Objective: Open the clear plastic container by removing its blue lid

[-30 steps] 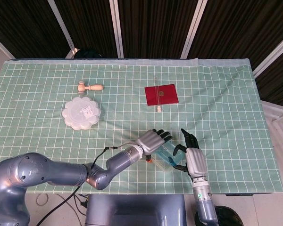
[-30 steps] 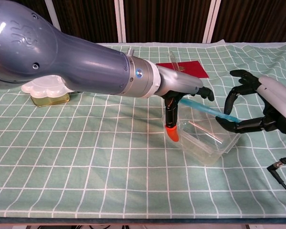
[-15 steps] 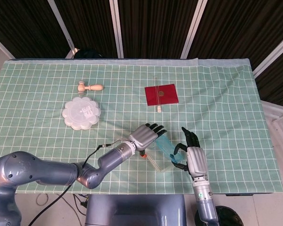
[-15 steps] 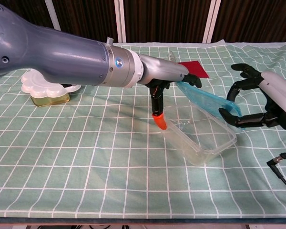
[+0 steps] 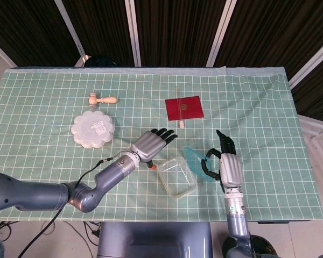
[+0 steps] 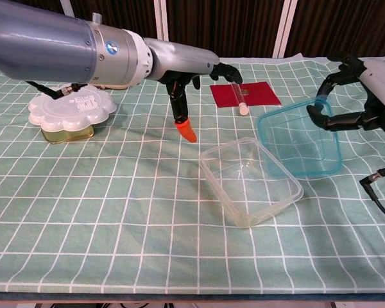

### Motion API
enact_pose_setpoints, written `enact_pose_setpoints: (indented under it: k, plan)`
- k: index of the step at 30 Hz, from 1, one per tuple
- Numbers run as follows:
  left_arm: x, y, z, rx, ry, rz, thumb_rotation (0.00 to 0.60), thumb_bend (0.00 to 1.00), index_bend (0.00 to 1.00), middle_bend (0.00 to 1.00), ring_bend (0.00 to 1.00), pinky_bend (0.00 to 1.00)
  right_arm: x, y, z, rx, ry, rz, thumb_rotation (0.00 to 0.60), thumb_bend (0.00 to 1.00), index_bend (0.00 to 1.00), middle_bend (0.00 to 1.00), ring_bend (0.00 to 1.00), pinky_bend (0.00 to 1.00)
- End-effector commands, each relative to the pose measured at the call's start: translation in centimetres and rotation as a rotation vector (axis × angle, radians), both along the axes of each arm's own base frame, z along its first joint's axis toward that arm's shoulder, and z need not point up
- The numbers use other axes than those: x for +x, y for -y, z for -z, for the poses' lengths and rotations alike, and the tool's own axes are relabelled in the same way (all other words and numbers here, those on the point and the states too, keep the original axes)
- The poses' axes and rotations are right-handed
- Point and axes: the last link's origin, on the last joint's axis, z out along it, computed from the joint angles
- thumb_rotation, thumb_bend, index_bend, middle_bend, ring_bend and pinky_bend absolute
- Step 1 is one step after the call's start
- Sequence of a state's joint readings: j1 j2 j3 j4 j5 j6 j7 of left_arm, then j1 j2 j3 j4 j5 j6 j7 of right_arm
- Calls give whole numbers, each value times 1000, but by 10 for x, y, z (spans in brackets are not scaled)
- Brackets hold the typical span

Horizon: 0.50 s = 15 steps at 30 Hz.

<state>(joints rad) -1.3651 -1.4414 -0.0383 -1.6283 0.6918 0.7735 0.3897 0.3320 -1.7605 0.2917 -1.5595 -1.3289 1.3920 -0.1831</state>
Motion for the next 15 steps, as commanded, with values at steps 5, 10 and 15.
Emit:
enact_pose_setpoints:
  k: [5, 10, 15]
  plan:
    - [-22, 0, -32, 50, 34, -29, 600, 0, 0, 0, 30, 171, -14, 17, -11, -22, -45, 55, 600, 494, 641, 63, 0, 0]
    - [-38, 0, -50, 86, 44, -54, 600, 0, 0, 0, 30, 171, -24, 29, -14, -19, -92, 95, 600, 494, 641, 63, 0, 0]
    - [-50, 2, -67, 115, 49, -67, 600, 0, 0, 0, 30, 172, -35, 45, -16, -6, -179, 143, 600, 495, 248, 24, 0, 0]
